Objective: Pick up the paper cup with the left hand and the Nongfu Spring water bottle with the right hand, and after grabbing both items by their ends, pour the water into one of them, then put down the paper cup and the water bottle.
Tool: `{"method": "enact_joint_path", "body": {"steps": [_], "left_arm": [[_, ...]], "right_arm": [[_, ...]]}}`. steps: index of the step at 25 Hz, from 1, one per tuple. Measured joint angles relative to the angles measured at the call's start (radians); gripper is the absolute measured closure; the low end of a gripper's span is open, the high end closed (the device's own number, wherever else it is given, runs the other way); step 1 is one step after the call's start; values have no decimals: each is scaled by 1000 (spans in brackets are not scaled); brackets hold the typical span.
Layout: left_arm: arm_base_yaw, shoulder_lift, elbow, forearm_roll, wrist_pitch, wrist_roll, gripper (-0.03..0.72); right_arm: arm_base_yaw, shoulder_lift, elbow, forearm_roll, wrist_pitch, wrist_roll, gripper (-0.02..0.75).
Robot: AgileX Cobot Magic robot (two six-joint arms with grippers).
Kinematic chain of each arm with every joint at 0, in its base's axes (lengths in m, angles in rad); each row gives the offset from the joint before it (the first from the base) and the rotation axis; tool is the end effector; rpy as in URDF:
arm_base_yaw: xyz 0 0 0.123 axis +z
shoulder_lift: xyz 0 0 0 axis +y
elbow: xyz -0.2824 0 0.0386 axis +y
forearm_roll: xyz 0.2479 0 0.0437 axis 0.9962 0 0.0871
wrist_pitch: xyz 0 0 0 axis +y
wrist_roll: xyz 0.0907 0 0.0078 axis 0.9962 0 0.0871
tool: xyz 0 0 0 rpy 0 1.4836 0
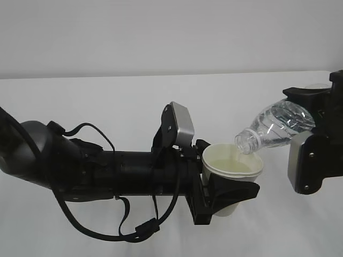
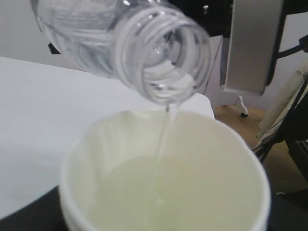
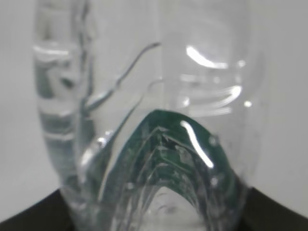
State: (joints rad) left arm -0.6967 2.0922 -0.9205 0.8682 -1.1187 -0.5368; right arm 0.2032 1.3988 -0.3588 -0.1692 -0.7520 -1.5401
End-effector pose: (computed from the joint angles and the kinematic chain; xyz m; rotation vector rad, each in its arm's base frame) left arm 0.2484 -0.2893 0.1267 1.1065 1.4706 -1.1933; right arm 0.2343 0.0589 0.1974 -1.5607 1.0457 -0.9349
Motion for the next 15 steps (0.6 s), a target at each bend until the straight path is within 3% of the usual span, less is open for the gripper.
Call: {"method": "enact_joint_path", "body": {"steps": [15], "left_arm": [[0, 0, 0, 0, 2, 0, 218]], "right_arm": [[0, 0, 0, 0, 0, 0, 334]]}}
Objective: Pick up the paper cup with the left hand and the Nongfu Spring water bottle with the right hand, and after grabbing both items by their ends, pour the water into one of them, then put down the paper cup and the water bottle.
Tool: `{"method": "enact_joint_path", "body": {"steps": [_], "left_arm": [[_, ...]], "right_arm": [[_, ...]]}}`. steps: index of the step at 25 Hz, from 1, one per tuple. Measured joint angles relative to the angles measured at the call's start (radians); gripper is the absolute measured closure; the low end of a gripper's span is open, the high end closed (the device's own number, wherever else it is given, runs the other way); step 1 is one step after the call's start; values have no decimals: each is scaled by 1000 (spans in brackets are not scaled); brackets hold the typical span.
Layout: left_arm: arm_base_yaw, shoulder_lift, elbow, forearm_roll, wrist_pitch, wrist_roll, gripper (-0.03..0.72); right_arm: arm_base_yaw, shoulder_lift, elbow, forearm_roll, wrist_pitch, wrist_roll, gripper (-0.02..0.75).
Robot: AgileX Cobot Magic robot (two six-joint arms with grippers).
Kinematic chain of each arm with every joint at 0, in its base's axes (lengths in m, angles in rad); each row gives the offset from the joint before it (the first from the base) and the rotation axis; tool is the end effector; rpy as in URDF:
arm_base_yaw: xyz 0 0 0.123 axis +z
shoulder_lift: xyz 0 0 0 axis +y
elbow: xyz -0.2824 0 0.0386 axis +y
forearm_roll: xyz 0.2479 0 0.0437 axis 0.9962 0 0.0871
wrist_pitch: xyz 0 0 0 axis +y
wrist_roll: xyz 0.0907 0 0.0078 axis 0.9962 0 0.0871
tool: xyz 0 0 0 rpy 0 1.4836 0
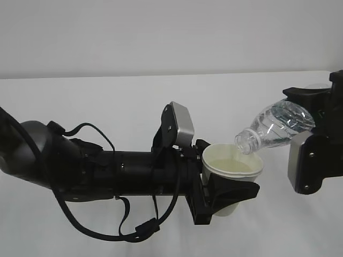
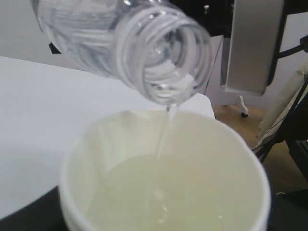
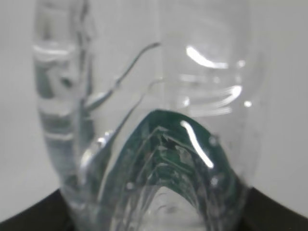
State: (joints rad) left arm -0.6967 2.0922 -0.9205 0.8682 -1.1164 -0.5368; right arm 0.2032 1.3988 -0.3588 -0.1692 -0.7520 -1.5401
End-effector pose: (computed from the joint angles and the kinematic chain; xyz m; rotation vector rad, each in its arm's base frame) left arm 0.2485 -0.2892 0.1265 1.1072 1.4726 -1.1915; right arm 0.2343 0.0589 0.1974 -1.5607 1.0457 -0.9349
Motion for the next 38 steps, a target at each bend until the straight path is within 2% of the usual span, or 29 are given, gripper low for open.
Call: {"method": "enact_joint_path", "body": {"steps": [22, 38], "left_arm": [[0, 0, 0, -2, 0, 0, 218], [0, 0, 0, -43, 0, 6, 218]], "right_arm": [[0, 0, 0, 0, 0, 0, 334], [0, 0, 0, 0, -10, 271, 334]]}}
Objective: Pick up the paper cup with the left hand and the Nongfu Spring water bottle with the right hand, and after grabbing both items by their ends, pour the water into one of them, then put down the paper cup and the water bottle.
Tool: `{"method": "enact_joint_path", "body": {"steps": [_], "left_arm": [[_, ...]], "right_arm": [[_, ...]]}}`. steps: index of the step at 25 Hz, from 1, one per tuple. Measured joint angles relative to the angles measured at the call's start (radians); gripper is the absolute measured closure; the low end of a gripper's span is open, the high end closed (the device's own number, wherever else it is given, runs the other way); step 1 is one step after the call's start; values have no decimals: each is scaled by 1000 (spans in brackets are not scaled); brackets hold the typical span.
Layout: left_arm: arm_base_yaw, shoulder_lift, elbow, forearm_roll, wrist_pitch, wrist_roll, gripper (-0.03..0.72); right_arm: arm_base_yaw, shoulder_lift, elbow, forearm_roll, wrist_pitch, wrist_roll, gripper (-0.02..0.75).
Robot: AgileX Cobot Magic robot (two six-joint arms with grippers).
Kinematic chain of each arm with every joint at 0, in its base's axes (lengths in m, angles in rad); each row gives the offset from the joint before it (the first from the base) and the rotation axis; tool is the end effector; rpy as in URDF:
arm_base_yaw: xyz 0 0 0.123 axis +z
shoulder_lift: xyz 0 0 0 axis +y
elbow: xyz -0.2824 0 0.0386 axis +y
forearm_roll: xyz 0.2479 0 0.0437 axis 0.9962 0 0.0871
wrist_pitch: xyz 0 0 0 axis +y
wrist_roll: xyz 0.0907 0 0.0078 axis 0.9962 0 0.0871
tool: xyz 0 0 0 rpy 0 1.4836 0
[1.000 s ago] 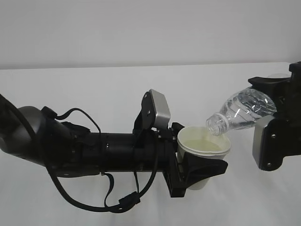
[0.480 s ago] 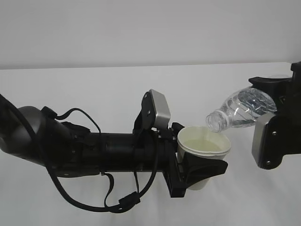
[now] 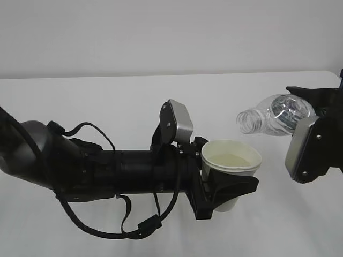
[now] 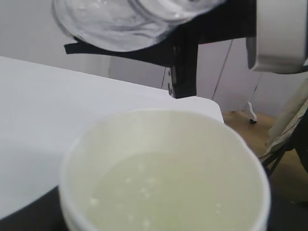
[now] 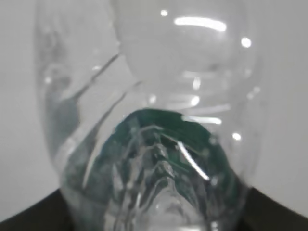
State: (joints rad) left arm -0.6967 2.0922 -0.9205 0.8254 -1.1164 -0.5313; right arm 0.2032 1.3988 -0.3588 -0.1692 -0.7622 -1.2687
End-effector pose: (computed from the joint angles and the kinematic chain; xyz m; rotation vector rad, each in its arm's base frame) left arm 0.2517 -0.2889 0.1277 1.0621 1.4818 -1.1799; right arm 0.2344 0.0591 0.1983 -1.3691 1.2145 -0.7504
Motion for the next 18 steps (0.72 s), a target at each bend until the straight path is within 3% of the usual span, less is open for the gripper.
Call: {"method": "enact_joint_path", "body": {"steps": [18], "left_arm": [[0, 0, 0, -74, 2, 35, 218]], "right_arm": [[0, 0, 0, 52, -29, 391, 334]]}}
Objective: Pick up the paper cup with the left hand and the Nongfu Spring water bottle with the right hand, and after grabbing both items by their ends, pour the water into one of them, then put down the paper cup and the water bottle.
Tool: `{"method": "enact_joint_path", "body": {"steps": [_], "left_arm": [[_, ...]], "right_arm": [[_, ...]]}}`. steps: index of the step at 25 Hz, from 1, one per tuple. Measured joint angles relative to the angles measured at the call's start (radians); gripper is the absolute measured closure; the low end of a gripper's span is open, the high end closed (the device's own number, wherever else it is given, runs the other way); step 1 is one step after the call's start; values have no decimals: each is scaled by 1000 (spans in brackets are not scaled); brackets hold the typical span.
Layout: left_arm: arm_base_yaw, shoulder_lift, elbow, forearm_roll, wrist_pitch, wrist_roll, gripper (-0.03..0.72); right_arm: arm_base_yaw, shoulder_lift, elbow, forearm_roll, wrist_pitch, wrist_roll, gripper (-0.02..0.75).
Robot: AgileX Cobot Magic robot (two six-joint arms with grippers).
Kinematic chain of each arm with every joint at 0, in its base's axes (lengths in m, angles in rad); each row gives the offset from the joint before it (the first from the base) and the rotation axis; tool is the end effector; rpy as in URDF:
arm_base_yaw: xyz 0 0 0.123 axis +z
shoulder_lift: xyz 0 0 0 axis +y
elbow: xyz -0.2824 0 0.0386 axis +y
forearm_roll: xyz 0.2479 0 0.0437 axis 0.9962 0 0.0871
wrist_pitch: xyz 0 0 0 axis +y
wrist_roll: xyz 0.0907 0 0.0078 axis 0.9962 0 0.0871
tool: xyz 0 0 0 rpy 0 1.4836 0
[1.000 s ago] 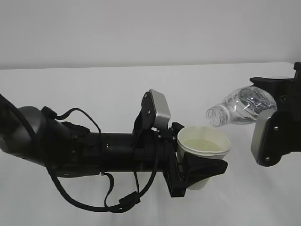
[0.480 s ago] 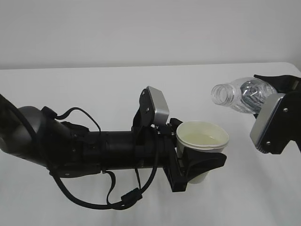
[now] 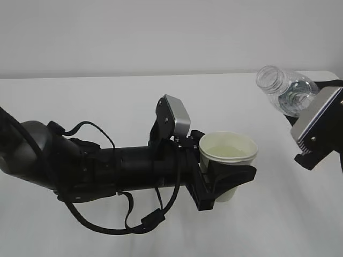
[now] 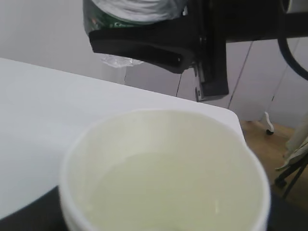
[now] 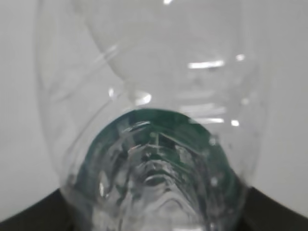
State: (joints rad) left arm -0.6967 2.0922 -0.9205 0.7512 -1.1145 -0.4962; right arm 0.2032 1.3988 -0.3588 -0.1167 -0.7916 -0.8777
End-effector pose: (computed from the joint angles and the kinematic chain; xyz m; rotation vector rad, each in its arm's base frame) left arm 0.2574 -0.2881 0.1295 1.0013 1.4818 -1.1393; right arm 0.2358 0.0563 0.2012 -1.0175 1.4353 -0.4827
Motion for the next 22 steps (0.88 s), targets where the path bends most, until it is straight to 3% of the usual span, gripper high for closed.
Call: {"method": "enact_joint_path", "body": {"steps": [10, 22], "left_arm": [[0, 0, 0, -16, 3, 0, 218], [0, 0, 0, -18, 3, 0, 218]], "right_arm": [[-7, 0, 0, 8, -116, 348, 334], [-5, 0, 0, 17, -196, 637, 334]]}}
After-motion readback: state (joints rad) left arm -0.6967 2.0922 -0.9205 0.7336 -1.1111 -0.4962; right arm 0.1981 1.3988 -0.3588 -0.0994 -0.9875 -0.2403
